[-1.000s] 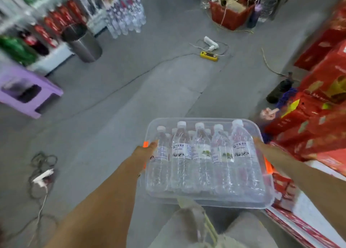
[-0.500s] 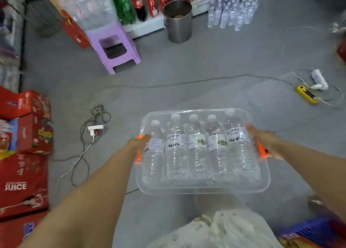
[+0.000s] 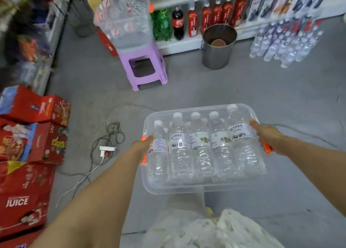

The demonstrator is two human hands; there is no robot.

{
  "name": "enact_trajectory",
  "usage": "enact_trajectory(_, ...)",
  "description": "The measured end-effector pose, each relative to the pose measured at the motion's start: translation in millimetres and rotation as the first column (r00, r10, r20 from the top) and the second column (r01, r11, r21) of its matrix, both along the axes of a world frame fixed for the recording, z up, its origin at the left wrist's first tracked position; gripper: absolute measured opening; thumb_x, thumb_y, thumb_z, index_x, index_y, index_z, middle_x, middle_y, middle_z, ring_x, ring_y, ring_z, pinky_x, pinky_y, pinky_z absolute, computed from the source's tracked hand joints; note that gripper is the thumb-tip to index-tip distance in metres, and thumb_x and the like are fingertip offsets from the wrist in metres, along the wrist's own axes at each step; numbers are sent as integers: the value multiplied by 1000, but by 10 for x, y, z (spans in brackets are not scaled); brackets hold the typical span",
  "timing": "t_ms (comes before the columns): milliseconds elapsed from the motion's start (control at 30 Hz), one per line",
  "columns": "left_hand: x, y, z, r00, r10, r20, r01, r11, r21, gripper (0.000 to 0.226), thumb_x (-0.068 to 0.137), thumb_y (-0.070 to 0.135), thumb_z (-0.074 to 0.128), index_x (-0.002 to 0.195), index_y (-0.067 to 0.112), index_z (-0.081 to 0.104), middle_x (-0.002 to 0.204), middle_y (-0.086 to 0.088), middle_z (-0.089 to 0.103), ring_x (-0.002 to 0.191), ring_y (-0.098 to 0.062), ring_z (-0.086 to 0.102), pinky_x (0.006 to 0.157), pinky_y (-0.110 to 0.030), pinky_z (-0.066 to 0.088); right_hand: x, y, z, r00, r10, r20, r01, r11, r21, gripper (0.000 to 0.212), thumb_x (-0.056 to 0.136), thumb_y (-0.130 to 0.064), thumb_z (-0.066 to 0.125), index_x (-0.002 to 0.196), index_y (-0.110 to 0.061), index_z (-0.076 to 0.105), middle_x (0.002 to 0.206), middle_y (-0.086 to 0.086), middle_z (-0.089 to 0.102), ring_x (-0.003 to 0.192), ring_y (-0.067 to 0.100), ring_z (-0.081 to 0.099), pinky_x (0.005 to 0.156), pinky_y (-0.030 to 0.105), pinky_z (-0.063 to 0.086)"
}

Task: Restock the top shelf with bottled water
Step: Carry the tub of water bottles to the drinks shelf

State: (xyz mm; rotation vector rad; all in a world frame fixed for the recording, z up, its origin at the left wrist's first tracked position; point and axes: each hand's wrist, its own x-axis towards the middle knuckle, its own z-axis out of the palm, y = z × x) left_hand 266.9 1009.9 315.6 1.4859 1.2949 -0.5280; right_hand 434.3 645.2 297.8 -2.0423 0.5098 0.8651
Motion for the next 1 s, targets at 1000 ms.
enact_trajectory(1000, 7299, 747, -510, 998, -6, 63, 6, 1000, -10, 75, 91, 57, 57, 147, 9, 40, 147, -12, 48, 131, -32, 49, 108, -43, 40, 7101, 793, -66, 999, -29, -15, 27, 989, -147, 114, 61, -89, 46, 121, 8, 54, 75, 9, 48, 60, 22, 44, 56, 32, 37)
